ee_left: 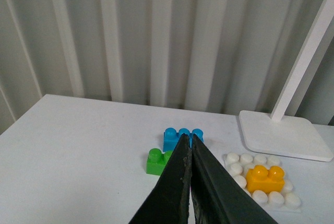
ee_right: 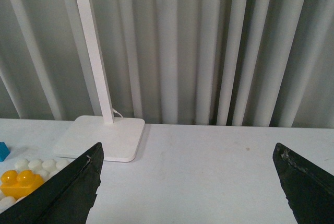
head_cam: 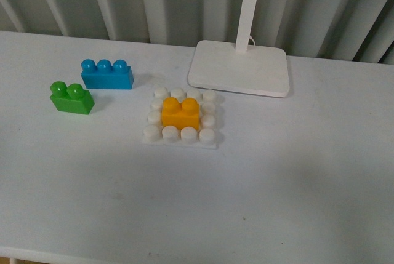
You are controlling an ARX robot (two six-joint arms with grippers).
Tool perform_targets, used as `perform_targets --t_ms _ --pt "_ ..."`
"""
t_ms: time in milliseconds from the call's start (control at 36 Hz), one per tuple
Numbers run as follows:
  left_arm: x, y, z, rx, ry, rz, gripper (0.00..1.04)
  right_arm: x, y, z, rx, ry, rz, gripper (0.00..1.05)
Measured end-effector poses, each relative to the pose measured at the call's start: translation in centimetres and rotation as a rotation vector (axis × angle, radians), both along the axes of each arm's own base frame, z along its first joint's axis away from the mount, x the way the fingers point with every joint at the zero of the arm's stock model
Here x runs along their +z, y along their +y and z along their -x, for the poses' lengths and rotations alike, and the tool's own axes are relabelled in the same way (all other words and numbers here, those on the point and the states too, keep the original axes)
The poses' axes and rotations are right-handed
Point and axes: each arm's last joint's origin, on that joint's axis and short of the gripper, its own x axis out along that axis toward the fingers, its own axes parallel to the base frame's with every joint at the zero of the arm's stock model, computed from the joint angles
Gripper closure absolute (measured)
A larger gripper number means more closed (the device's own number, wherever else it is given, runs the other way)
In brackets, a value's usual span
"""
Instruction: Insert yellow block into base center
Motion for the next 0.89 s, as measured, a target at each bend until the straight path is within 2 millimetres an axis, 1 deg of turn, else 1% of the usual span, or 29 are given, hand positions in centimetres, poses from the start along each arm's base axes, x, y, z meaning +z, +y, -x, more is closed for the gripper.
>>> perform_targets --t_ms 111,167,529,584,612,695,723,751,807,862,890 --pt "-0.46 0.0 0.74 0.0 0.034 0.0 1.01 0.0 0.0 0.0 0.0 0.0 0.0 0.09" --pt "-0.31 0.0 1.0 0.0 0.011 0.0 1.01 0.0 0.0 0.0 0.0 0.0 0.0 0.09" --pt "-0.28 0.0 1.07 0.0 0.006 0.0 1.0 0.0 0.0 0.0 0.0 0.0 0.0 0.09" --pt "-0.28 0.0 1.07 0.0 0.006 0.0 0.93 0.0 0.0 0.0 0.0 0.0 0.0 0.09" --pt "-0.28 0.0 1.07 0.0 0.006 0.0 0.88 0.0 0.0 0.0 0.0 0.0 0.0 0.09" --pt "-0.28 0.0 1.07 0.0 0.006 0.0 0.69 0.0 0.0 0.0 0.0 0.0 0.0 0.09" --pt "-0.28 0.0 1.07 0.0 0.006 0.0 0.64 0.0 0.0 0.0 0.0 0.0 0.0 0.09" --pt "-0.28 0.0 1.07 0.0 0.006 0.0 0.56 0.0 0.0 0.0 0.0 0.0 0.0 0.09" --pt "-0.28 0.0 1.07 0.0 0.005 0.0 0.46 0.0 0.0 0.0 0.0 0.0 0.0 0.09" --pt "-0.28 0.0 1.07 0.0 0.006 0.0 0.31 0.0 0.0 0.0 0.0 0.0 0.0 0.09" --pt "-0.28 0.0 1.07 0.0 0.006 0.0 0.28 0.0 0.0 0.0 0.0 0.0 0.0 0.09"
